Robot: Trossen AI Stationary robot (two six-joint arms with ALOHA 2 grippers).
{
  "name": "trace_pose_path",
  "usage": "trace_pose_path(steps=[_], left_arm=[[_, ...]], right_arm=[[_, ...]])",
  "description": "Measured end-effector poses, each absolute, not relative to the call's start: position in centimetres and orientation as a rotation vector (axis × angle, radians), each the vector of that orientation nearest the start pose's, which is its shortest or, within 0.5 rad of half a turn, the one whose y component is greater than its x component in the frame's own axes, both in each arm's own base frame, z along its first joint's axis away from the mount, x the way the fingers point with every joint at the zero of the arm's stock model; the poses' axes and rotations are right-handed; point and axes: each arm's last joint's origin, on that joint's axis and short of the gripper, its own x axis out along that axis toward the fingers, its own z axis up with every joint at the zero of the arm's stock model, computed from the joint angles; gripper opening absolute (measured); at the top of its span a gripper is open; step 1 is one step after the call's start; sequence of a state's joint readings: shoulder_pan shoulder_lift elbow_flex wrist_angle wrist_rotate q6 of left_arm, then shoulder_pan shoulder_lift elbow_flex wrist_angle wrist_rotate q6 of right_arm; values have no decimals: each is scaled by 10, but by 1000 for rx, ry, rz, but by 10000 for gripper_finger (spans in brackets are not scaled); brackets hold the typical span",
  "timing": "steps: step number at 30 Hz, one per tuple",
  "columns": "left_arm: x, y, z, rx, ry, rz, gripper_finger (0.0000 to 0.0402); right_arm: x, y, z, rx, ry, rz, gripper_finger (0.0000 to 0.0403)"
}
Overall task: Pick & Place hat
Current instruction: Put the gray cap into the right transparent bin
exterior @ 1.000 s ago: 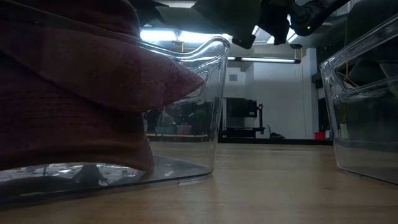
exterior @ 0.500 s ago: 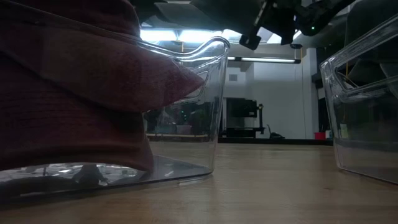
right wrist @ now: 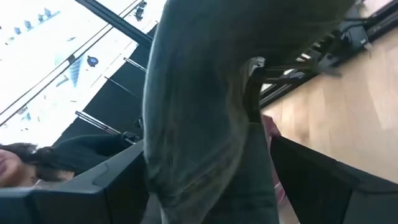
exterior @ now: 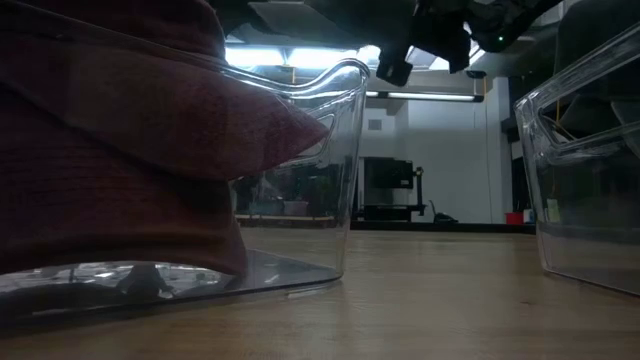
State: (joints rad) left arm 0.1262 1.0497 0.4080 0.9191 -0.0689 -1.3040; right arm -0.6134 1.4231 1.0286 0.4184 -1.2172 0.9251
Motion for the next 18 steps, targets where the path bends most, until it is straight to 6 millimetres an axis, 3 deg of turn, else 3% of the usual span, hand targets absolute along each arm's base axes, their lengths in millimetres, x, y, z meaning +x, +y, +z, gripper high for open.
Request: trace_pose_path(steps=[5,8,12,18], left_arm=[[212,29,260,-1276,-372,2,8],[212,29,260,-1264,-369,0,8],[212,29,260,-1233,-365,3,14],[212,29,260,-1176,-352,-2,19]], right_arm=[[275,-145,327,848,251,557,311],[277,-141,327,844,252,562,285],[279,-138,328,865,263,569,211],[277,-136,332,930,274,568,56]])
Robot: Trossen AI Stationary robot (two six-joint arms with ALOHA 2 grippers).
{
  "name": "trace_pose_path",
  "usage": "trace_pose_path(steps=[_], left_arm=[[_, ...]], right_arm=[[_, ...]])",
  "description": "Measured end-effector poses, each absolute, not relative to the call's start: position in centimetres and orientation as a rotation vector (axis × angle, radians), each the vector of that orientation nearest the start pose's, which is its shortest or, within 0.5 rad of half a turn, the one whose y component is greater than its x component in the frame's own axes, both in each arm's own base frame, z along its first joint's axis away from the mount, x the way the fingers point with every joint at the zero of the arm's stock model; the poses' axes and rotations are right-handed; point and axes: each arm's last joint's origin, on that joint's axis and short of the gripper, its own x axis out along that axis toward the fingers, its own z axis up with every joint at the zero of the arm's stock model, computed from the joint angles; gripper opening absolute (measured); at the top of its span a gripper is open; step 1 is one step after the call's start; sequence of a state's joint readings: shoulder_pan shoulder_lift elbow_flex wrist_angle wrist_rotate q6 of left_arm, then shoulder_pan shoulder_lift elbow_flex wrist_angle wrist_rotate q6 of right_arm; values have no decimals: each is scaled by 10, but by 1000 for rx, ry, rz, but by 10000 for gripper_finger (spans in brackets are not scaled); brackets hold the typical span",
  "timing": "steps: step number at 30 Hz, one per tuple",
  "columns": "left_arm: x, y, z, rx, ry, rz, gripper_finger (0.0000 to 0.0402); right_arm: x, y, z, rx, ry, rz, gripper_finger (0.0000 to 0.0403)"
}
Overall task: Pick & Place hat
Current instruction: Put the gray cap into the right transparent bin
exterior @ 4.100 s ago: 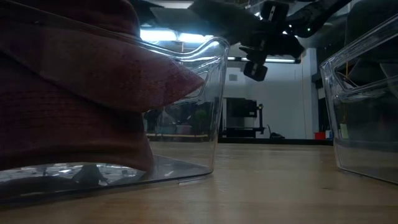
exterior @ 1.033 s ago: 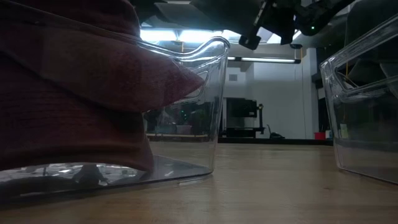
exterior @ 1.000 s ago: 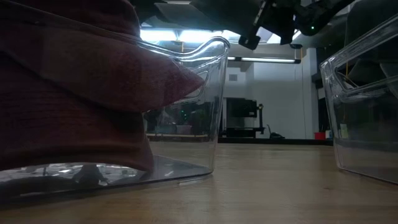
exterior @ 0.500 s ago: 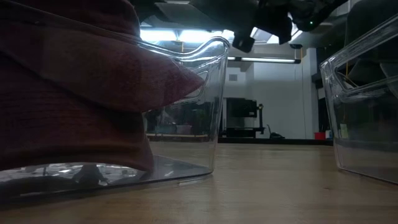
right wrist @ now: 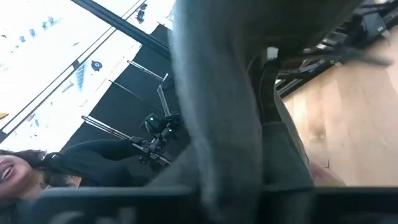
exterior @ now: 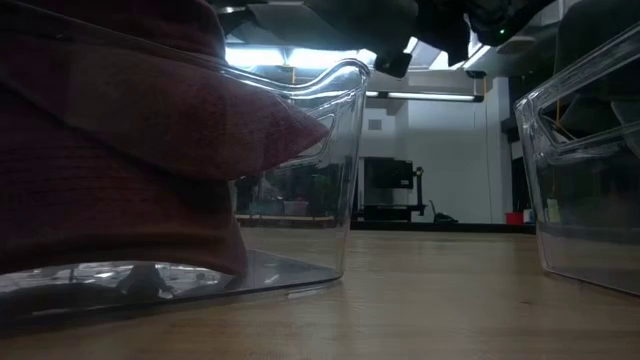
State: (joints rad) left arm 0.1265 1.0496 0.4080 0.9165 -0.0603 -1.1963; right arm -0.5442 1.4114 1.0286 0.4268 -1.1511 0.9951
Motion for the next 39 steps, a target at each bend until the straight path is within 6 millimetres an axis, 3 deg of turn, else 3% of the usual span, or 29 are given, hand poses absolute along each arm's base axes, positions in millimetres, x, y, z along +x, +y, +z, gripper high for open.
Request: trace_pose_path(steps=[2,11,18,26,33,39], left_arm=[[212,28,260,-1153,-340,-14,18],[212,25,260,-906,-280,-78,36],[212,24,260,-767,-262,-101,106],[213,23,258,-678,-232,-107,181],[213,23,258,-671,-231,-105,188],[213,23,257,-689,-219,-97,185]], right_arm=[[273,-134,337,918,264,574,17],[254,-122,360,922,252,616,7],[240,-113,367,964,308,632,6],[223,-92,395,948,351,761,6],[205,-69,419,921,367,818,6],[193,-46,424,902,394,851,6]])
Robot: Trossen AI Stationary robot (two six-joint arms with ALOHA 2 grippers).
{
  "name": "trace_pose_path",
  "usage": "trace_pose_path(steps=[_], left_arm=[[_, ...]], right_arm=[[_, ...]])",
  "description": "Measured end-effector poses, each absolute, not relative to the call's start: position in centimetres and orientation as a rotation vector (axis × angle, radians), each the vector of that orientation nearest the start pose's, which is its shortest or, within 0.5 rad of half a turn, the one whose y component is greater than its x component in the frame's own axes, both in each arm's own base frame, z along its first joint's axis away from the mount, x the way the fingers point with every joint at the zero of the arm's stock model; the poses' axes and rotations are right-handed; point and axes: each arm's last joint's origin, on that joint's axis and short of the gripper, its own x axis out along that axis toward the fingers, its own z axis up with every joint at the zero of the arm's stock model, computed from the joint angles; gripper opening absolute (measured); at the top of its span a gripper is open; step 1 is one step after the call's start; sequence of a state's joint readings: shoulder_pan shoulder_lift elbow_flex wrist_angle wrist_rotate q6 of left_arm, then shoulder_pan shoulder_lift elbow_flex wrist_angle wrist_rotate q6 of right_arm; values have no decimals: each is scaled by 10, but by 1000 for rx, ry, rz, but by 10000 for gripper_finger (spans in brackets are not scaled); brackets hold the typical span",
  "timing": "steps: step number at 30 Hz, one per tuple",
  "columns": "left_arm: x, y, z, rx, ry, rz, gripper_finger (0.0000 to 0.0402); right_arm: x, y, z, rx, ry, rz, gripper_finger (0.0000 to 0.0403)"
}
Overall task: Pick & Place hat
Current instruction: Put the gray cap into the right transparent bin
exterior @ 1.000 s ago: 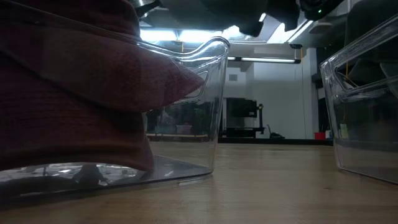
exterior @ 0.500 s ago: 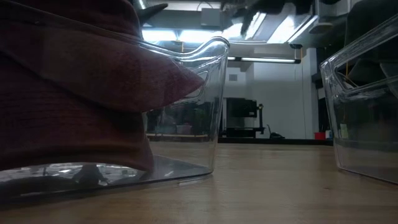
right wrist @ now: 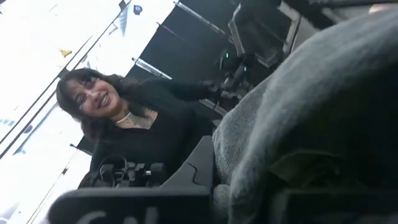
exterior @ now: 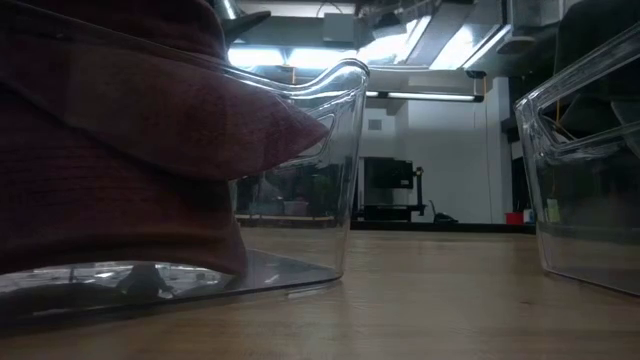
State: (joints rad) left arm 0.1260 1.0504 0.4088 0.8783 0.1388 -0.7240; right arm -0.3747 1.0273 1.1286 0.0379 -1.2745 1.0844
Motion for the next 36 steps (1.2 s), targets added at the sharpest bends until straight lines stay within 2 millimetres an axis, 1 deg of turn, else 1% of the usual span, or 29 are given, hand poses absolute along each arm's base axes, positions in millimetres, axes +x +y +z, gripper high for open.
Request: trace_pose_path(steps=[9,14,19,25,31,36], left_arm=[[214,18,257,-753,-209,-132,185],[214,11,259,-759,-228,-157,185],[214,3,260,-772,-240,-155,187],[214,-8,260,-773,-244,-149,185],[213,-16,260,-747,-248,-137,186],[213,-19,260,-745,-250,-130,186]], right_arm=[[179,-5,405,933,586,856,6],[176,20,395,908,695,857,6],[172,43,383,853,802,821,6],[167,69,381,813,860,830,6],[169,95,372,806,979,854,6],[179,118,352,745,1124,862,6]])
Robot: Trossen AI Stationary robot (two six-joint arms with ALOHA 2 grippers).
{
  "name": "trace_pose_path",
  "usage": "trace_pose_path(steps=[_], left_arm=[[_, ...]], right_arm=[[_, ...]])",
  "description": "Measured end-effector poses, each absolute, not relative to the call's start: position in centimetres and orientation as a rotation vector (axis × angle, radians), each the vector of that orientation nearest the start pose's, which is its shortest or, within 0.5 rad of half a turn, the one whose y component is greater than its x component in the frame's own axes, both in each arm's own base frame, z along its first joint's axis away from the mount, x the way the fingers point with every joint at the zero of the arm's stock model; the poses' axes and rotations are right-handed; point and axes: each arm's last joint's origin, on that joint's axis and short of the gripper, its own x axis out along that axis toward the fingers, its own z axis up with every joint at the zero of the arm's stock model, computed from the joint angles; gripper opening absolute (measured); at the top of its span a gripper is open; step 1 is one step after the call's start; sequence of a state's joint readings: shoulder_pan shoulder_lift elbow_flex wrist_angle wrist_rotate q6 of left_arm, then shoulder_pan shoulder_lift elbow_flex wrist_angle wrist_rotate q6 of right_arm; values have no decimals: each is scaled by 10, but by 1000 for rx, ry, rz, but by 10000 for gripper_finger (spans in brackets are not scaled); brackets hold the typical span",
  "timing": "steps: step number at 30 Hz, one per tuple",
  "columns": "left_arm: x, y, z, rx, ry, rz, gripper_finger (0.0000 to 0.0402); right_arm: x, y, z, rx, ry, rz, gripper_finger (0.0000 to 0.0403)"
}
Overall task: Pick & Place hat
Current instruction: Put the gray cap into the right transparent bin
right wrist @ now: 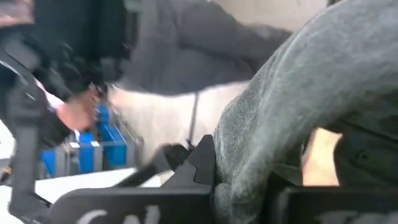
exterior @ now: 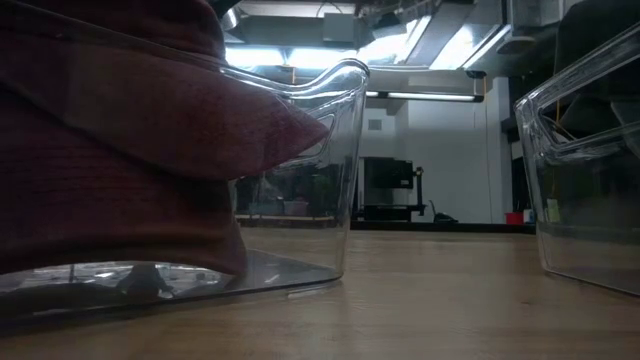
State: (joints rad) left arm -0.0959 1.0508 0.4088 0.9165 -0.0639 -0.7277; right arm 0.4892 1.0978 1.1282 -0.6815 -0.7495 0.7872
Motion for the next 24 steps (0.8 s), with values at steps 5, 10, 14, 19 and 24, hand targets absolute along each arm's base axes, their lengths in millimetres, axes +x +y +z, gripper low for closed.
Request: trace_pose_path(steps=[5,10,14,19,24], left_arm=[[213,-18,260,-749,-260,-104,185],[213,-18,260,-750,-260,-102,187],[213,-18,260,-749,-260,-102,185],[213,-18,260,-750,-260,-102,186],[213,-18,260,-749,-260,-102,185]], right_arm=[[189,131,334,647,1199,868,6],[188,128,322,554,1252,767,6],[187,125,318,488,1254,678,7],[181,119,312,416,1310,585,7],[175,111,307,373,1392,508,8]])
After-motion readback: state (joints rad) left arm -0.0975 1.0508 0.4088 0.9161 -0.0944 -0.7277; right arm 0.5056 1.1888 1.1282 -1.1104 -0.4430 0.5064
